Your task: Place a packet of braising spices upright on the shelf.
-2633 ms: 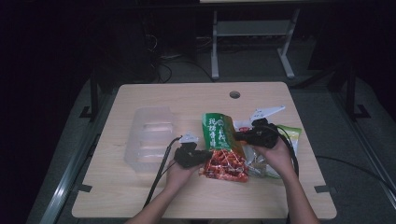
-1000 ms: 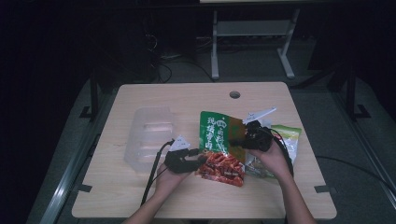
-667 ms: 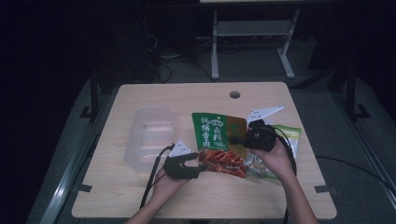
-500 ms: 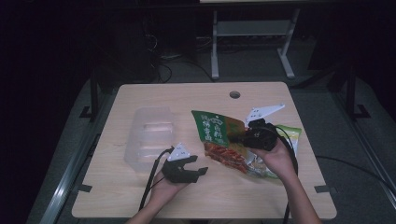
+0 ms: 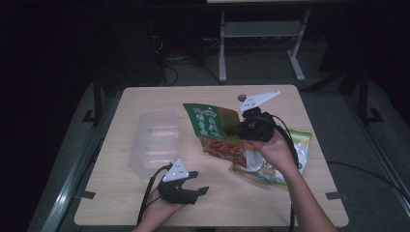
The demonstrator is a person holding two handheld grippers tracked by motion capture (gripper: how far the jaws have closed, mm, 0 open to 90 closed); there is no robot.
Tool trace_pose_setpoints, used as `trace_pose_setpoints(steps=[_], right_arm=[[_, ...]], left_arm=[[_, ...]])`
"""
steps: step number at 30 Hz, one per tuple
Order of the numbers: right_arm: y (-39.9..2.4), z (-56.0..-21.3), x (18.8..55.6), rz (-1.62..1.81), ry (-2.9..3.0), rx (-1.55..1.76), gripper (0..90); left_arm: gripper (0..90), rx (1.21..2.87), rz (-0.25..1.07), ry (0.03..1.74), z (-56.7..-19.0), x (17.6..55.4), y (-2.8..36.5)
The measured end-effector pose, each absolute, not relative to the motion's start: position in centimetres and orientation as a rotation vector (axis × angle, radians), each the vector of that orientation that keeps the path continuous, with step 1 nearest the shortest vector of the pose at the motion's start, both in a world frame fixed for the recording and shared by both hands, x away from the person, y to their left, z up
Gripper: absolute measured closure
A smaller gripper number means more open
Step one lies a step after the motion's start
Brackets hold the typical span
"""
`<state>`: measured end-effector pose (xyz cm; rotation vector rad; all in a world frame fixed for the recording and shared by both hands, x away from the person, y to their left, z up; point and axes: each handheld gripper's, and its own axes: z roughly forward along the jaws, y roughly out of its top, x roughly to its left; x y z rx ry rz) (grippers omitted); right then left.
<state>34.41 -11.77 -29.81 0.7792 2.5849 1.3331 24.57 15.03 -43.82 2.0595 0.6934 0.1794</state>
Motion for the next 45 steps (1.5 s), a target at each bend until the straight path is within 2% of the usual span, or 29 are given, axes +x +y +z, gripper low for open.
trace_pose_setpoints(steps=[11,24,34,45], right_arm=[[-7.6,-28.2,36.6,1.368,2.606,0.699,89.7],[-0.3,-26.6,39.3,1.441,2.606,0.59,89.7],[5.1,-28.3,40.5,1.5,2.648,0.554,89.7],[7.4,-31.1,41.3,1.531,2.677,0.572,89.7]], left_arm=[[34.1,2.05,0.179,0.688,-44.0,24.2,15.8],[34.1,2.068,0.181,0.632,-43.8,24.1,15.8],[34.2,2.055,0.186,0.615,-43.9,23.9,15.4],[33.3,2.061,0.173,0.598,-43.9,23.8,15.2]])
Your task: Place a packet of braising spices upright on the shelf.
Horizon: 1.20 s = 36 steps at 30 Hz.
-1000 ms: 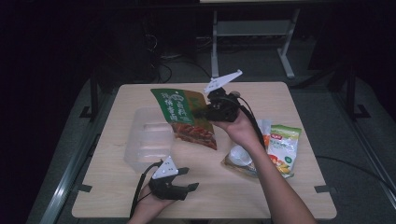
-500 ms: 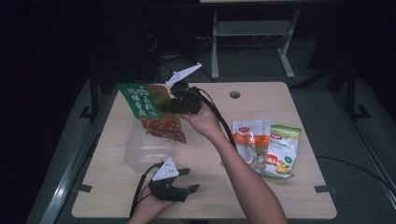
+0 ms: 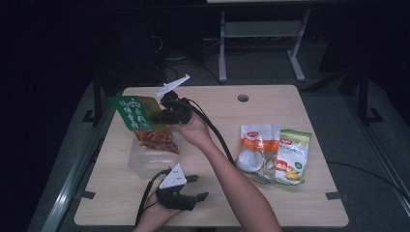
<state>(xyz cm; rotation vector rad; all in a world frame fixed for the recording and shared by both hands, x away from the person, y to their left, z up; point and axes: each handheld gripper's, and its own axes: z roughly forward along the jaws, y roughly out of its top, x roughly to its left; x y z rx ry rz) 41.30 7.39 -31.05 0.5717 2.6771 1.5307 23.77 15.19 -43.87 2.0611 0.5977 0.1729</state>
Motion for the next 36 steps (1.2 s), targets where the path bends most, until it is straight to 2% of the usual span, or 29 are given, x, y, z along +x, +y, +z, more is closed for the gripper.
trace_pose_setpoints(steps=[11,24,27,31,36], right_arm=[[6.7,-34.9,41.9,1.605,2.679,0.65,89.6],[6.0,-35.5,41.6,1.609,2.678,0.649,87.8],[6.1,-35.2,41.6,1.55,2.694,0.658,75.2],[5.5,-34.7,41.7,1.532,2.686,0.683,62.9],[4.5,-34.3,41.7,1.475,2.689,0.701,53.9]], left_arm=[[33.4,2.073,0.159,0.601,-44.1,23.8,15.0],[32.7,2.077,0.151,0.606,-44.3,24.0,14.8],[32.2,2.077,0.149,0.616,-44.4,24.1,14.8],[31.8,2.078,0.157,0.616,-44.4,24.2,14.8],[30.8,2.088,0.165,0.613,-44.4,24.2,14.8]])
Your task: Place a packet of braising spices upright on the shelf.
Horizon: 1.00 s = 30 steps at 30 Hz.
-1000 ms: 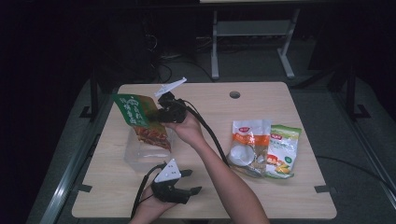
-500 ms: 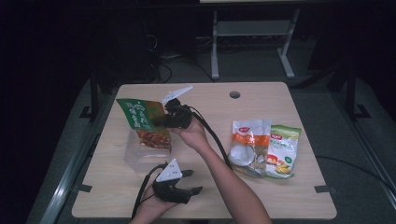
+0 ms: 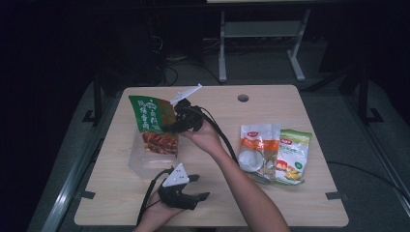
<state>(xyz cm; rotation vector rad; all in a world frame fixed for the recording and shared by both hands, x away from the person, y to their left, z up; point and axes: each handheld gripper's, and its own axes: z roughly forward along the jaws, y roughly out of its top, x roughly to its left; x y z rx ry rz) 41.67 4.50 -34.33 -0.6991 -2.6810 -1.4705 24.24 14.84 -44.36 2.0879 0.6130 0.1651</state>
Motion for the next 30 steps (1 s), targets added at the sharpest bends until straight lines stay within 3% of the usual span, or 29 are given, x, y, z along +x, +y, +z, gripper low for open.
trace_pose_setpoints(steps=[8,30], right_arm=[[2.4,-33.8,41.3,-1.446,-2.697,-0.744,46.5],[-2.9,-34.0,40.5,-1.423,-2.696,-0.8,38.4]], left_arm=[[29.6,2.092,0.178,0.617,-44.3,24.6,15.1],[28.9,2.093,0.191,0.621,-44.4,24.8,15.0]])
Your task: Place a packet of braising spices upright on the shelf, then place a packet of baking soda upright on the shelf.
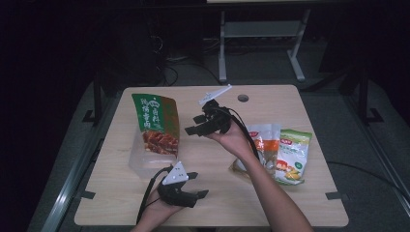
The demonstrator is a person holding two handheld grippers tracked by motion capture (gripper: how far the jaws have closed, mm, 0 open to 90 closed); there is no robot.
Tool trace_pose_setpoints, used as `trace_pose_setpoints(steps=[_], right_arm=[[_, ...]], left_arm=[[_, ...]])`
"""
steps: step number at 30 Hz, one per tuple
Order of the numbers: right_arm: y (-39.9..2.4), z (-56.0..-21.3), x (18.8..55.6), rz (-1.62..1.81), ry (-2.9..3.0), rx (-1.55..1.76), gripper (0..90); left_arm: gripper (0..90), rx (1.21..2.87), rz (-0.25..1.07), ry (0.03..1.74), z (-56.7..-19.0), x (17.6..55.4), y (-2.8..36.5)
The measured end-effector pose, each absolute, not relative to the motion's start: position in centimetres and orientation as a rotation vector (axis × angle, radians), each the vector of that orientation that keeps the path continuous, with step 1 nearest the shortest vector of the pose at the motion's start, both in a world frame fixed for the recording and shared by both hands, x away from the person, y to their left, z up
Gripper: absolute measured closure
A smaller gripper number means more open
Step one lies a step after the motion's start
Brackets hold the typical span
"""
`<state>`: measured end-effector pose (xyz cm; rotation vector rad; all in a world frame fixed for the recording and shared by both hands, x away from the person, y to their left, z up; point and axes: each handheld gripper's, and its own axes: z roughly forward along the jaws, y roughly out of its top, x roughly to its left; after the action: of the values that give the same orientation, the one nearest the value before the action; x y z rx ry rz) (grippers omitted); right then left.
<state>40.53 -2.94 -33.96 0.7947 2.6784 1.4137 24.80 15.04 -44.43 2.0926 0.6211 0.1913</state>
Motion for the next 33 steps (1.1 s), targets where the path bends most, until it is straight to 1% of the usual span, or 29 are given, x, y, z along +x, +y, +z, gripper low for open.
trace_pose_setpoints(steps=[13,14,18,27,33], right_arm=[[-7.3,-34.4,39.9,1.386,2.661,0.864,35.2],[-7.6,-34.4,39.9,1.373,2.664,0.874,33.8],[-9.1,-34.7,39.7,1.359,2.654,0.901,33.3],[-12.1,-35.8,38.4,1.315,2.657,0.971,31.5],[-14.0,-35.9,37.5,1.289,2.645,0.997,30.5]], left_arm=[[28.3,2.11,0.172,0.622,-44.8,24.9,14.9],[28.3,2.106,0.172,0.623,-44.8,25.0,14.9],[28.3,2.112,0.191,0.611,-44.7,25.1,15.1],[28.7,2.099,0.191,0.613,-44.7,25.1,14.9],[28.7,2.093,0.187,0.608,-44.7,25.0,14.7]])
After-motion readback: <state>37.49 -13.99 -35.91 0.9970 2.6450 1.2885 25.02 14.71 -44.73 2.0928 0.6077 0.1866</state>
